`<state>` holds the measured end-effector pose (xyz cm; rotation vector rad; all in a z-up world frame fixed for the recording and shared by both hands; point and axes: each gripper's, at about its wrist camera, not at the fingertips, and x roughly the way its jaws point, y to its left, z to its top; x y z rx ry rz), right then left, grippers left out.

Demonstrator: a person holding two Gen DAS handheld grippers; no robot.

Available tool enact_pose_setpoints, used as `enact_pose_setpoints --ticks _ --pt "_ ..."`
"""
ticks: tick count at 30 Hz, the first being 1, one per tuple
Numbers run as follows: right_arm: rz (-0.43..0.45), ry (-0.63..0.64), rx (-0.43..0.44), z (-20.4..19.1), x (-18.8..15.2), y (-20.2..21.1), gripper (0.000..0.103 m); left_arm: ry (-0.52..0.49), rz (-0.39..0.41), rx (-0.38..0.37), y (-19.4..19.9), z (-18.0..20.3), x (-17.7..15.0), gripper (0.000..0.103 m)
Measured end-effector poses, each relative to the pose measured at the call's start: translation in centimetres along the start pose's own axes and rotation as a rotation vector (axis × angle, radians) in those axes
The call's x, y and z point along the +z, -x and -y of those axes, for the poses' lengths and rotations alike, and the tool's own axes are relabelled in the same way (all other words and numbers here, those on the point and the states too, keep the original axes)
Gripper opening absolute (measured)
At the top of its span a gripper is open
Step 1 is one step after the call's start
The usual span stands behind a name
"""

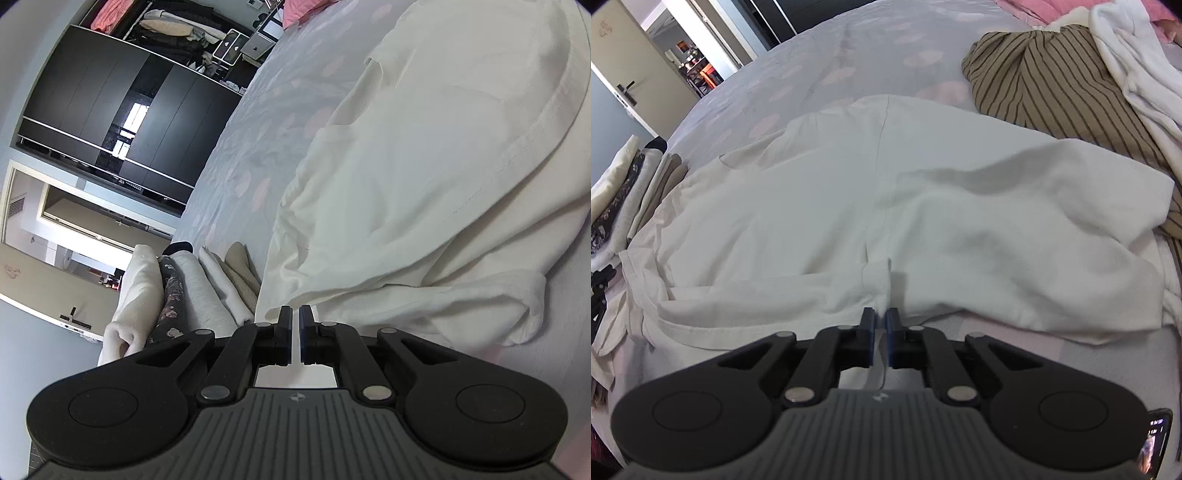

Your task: Fold clothes

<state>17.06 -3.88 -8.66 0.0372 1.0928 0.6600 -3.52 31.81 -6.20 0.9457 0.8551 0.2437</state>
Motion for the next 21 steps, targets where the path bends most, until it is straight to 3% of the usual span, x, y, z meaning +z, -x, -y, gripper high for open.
enact_pose_setpoints --ticks 2,6,10,12,20,21 --pt "0.015 0.023 -0.014 -0.5 0.1 0.2 0.005 -0.015 0.000 0.008 -0.1 0.2 -0.2 0.003" --pt "0.010 0.029 -0.019 -0.4 0.2 0.1 0.005 -0.067 -0.016 0.004 -0.9 0.7 -0.5 0.023" --pt "0.003 0.025 -0.018 -0.2 0.2 0.0 0.006 -0.140 -0.005 0.028 -1.4 0.8 -0.5 0.029" --pt "-0.001 0.023 -0.018 -0.3 0.3 -0.2 0.006 -0.202 0.010 0.038 -1.7 0.8 -0.5 0.040" --pt "-0.008 0.030 -0.027 -0.3 0.4 -0.6 0.008 -0.429 0.025 0.015 -4.7 2.0 -0.9 0.040" --pt "-0.008 0.029 -0.028 -0.3 0.4 -0.7 0.008 -0.454 0.032 0.021 -5.0 2.3 -1.0 0.034"
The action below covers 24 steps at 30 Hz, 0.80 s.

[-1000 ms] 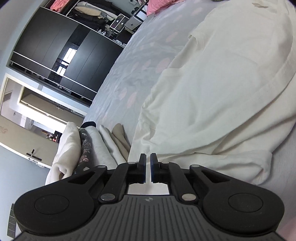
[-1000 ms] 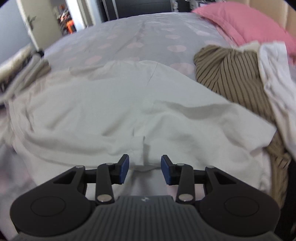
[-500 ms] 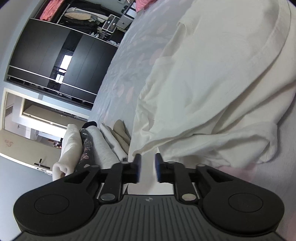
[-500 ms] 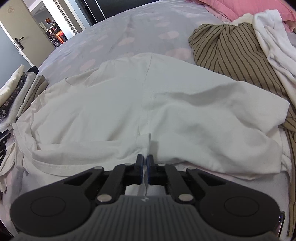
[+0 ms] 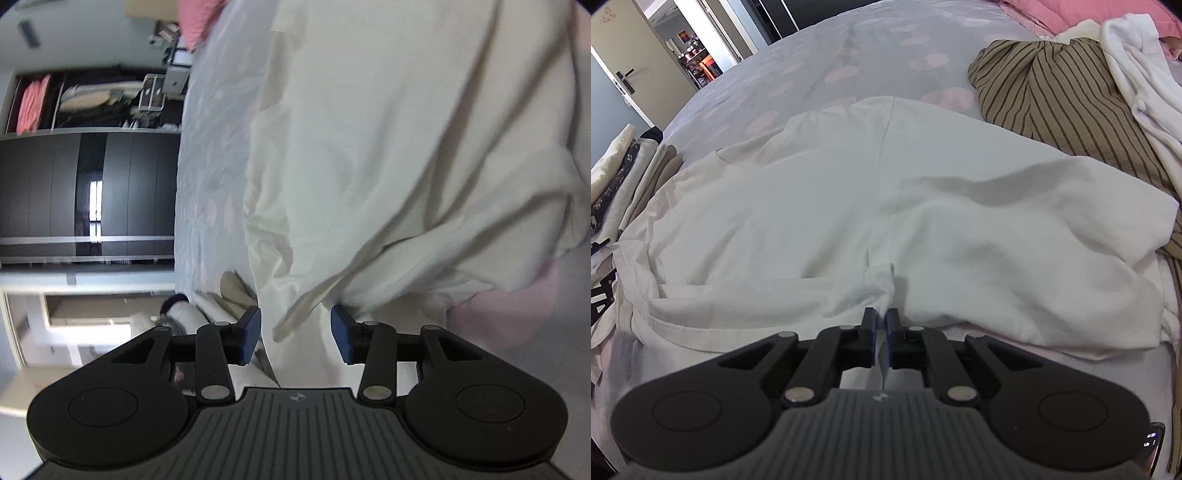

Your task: Fold clothes

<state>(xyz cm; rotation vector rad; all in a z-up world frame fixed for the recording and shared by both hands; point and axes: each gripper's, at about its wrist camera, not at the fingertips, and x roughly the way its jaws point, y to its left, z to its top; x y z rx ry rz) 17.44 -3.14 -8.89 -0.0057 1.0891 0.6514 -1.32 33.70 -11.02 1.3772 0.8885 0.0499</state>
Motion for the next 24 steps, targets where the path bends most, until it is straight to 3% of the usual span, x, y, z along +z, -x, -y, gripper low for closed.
enact_pose_setpoints --ticks 2,5,15,24 --pt "0.001 0.004 -0.003 -0.1 0.0 0.0 0.007 0.014 0.012 -0.002 -0.3 -0.1 0.2 0.016" --pt "0.007 0.012 -0.006 -0.3 0.1 0.1 0.006 0.064 0.026 -0.013 -0.1 -0.8 0.2 0.001" --pt "0.132 0.011 0.004 -1.2 0.9 4.0 0.003 0.226 0.006 0.038 4.3 -4.4 -1.0 0.001" --pt "0.364 0.072 0.013 -3.8 1.8 13.4 0.003 0.442 0.034 0.103 14.1 -10.9 -3.8 0.000"
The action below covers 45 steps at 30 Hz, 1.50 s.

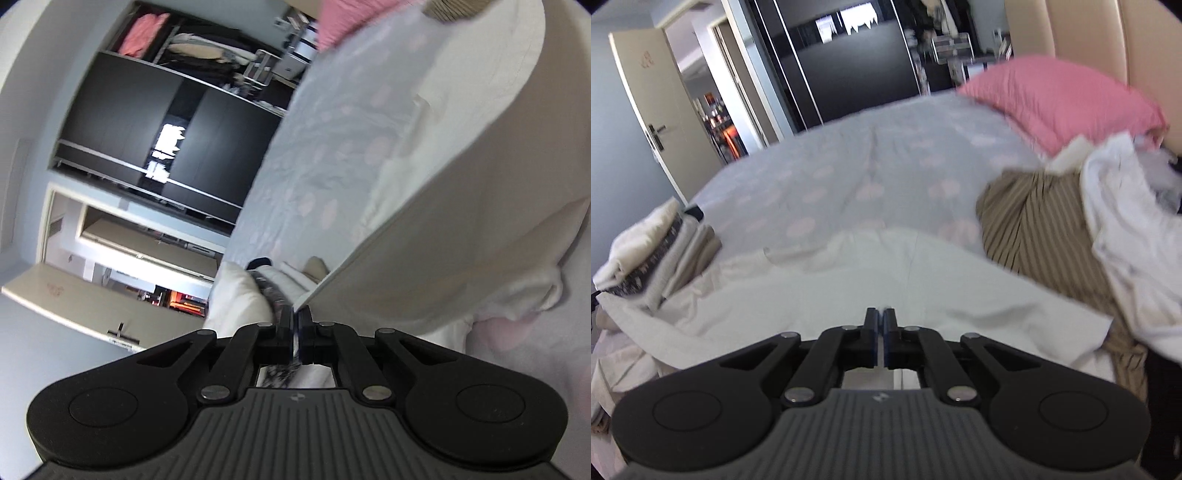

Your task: Fold clothes

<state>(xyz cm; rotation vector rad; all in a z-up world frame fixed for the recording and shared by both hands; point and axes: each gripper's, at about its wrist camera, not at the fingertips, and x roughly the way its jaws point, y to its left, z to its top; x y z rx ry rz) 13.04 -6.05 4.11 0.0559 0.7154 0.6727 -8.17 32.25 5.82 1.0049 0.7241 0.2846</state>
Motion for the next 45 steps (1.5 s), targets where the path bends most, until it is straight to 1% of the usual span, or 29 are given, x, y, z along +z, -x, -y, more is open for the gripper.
enact_pose_setpoints --ticks 6,9,10,12,16,19,20,22,24,28,31,33,35,37,40,41,43,44,45 --pt "0.139 0.075 0.018 -1.2 2.4 8.5 0.003 0.141 0.068 -0.034 8.9 -5.3 0.1 0.000" --pt "0.209 0.098 0.020 -1.6 3.3 13.0 0.003 0.218 0.110 -0.080 13.4 -7.3 -0.2 0.001" --pt "0.226 0.106 0.017 -1.7 3.5 14.3 0.003 0.227 0.126 -0.096 14.7 -7.8 -0.2 0.001" --pt "0.237 0.115 0.016 -1.7 3.6 16.6 0.003 0.229 0.141 -0.128 17.2 -8.0 -0.6 0.000" --pt "0.198 0.135 0.002 -1.4 2.3 20.2 0.003 0.200 0.129 -0.220 20.9 -7.1 -1.8 0.000" --pt "0.134 0.154 -0.037 -0.8 0.4 21.9 0.002 0.153 0.088 -0.307 22.3 -5.1 -3.0 0.000" --pt "0.111 0.163 -0.055 -0.6 -0.3 22.3 0.000 0.131 0.071 -0.338 22.6 -4.2 -3.3 0.000" --pt "0.064 0.180 -0.088 0.0 -1.7 23.2 0.000 0.082 0.040 -0.401 23.1 -2.1 -4.2 0.000" --pt "0.016 0.183 -0.103 0.7 -3.1 23.6 0.000 0.038 0.008 -0.480 23.5 0.4 -4.9 0.000" --pt "-0.087 0.177 -0.088 1.6 -6.0 22.6 0.000 -0.103 -0.035 -0.605 23.6 6.0 -5.7 0.000" --pt "-0.170 0.188 -0.049 1.2 -7.9 20.7 0.000 -0.194 -0.067 -0.676 23.3 9.9 -6.5 0.000" --pt "-0.248 0.191 -0.016 0.8 -9.2 18.4 0.001 -0.237 -0.095 -0.714 22.8 11.9 -7.2 0.000" --pt "-0.336 0.190 0.010 0.6 -10.4 15.8 0.006 -0.250 -0.125 -0.750 21.9 13.0 -7.9 0.000" --pt "-0.437 0.195 0.028 0.3 -11.9 12.8 0.008 -0.236 -0.157 -0.797 21.0 13.4 -8.5 0.001" --pt "-0.561 0.215 0.031 -0.1 -14.3 9.0 0.022 -0.204 -0.200 -0.860 20.3 13.1 -9.4 0.001" --pt "-0.605 0.224 0.028 -0.1 -15.0 7.8 0.032 -0.192 -0.208 -0.873 20.1 13.0 -9.7 0.001" --pt "-0.687 0.217 0.024 0.0 -16.0 5.8 0.033 -0.160 -0.215 -0.894 19.7 12.6 -10.4 0.002" --pt "-0.715 0.212 0.025 -0.1 -16.3 5.1 0.033 -0.133 -0.216 -0.905 19.4 12.2 -10.6 0.005" --pt "-0.732 0.211 0.030 -0.2 -16.4 4.6 0.037 -0.082 -0.211 -0.919 19.1 11.6 -10.6 0.008"
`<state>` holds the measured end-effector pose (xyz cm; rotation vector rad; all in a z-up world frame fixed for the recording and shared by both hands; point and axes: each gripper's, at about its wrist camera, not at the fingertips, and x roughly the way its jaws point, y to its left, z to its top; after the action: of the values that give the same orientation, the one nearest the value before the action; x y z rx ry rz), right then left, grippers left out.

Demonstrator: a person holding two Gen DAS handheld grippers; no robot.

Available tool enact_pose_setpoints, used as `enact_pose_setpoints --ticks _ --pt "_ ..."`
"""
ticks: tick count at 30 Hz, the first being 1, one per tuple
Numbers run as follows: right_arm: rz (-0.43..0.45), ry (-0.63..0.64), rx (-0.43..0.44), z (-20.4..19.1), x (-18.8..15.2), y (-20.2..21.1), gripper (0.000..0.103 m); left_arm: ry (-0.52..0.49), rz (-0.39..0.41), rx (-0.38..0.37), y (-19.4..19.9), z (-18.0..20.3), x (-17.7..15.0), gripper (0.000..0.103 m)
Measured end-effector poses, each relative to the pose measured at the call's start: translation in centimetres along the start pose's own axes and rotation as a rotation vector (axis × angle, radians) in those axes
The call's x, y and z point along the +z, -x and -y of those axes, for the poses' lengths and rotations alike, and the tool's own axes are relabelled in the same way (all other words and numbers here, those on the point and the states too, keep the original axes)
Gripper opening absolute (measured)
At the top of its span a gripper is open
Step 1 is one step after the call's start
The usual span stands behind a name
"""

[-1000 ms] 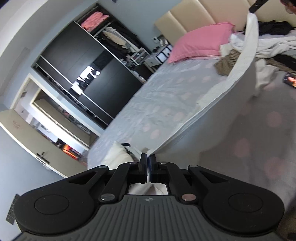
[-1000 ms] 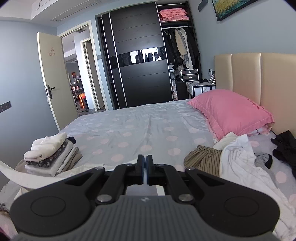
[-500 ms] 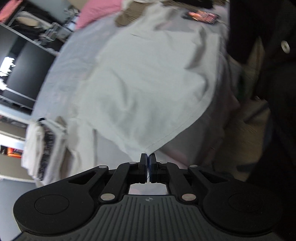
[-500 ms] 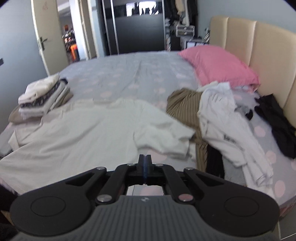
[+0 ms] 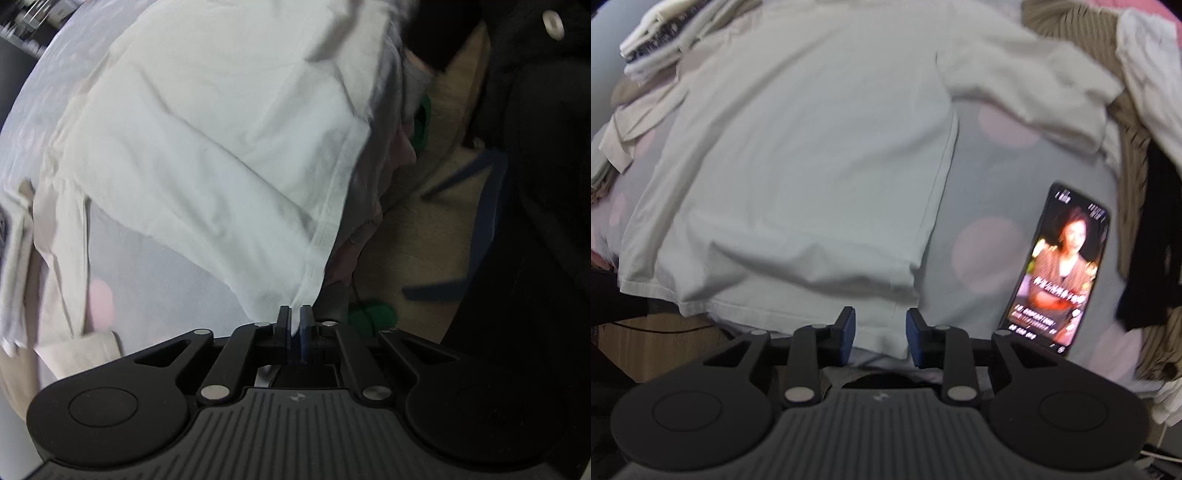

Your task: Fold clothes

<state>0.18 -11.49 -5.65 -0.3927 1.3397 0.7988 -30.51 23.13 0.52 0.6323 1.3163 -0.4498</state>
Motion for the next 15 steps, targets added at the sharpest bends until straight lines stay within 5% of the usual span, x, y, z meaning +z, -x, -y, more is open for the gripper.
enact_pose_setpoints --ticks 6,11,15 --pt "-0.070 -0.001 -0.027 -0.2 1.2 -2.3 0.050 0.419 0.128 0.000 -0.4 -6.8 0.1 0.012" --pt "-0.137 -0.081 -0.026 0.9 1.1 -4.3 0.052 0.686 -0.007 -0.081 -5.9 -10.9 -0.3 0.012" --pt "-0.161 -0.141 0.022 1.6 0.6 -5.5 0.048 0.702 -0.089 -0.170 -9.4 -10.5 -0.3 0.018"
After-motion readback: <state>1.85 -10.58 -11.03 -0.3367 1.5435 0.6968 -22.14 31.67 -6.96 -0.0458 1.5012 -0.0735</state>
